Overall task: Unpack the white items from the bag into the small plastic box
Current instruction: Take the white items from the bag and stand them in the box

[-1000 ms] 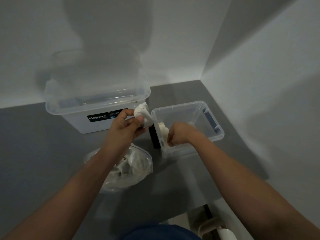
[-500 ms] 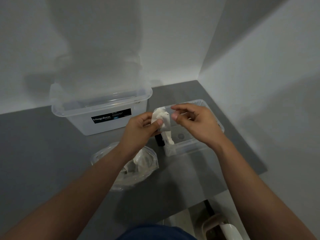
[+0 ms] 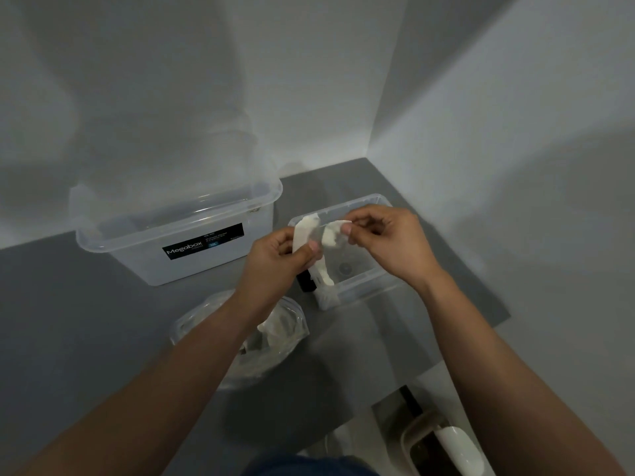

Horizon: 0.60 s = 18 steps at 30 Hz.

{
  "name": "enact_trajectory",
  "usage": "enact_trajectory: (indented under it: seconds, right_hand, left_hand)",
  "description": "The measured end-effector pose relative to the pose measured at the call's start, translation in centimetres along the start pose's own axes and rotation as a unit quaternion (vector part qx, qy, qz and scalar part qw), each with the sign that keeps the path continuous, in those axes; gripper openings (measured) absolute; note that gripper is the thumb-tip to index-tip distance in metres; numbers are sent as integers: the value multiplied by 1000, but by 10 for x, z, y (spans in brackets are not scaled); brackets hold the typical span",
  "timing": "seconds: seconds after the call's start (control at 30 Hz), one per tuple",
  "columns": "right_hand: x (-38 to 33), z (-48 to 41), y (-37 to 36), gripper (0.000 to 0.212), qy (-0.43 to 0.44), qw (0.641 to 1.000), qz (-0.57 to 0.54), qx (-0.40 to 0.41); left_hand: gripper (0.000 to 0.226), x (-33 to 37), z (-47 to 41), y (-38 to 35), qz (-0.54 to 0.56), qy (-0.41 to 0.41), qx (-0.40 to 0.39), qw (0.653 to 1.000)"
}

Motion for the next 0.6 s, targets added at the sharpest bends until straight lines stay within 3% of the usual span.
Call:
enact_trajectory:
  seconds: [0.13, 0.4, 0.6]
  right_hand:
    - [29, -38, -1, 8, -6, 998, 56, 17]
    - [98, -88, -55, 20, -80, 949, 232, -196]
    - [115, -101, -75, 19, -56, 922, 306, -230]
  left_hand:
    - [20, -5, -3, 15, -50, -1, 32, 998]
    - [17, 2, -3, 37, -81, -23, 61, 995]
    - [21, 5, -4, 42, -116, -25, 72, 990]
Point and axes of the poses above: each hand's wrist, its own z-axis away from the middle knuckle, its own y-axis out of the back of the hand, x = y × z, the point moved 4 cm from there along -z, towards the middle knuckle, and after that the axes turned 4 degrees about z, right-handed, at the moved point
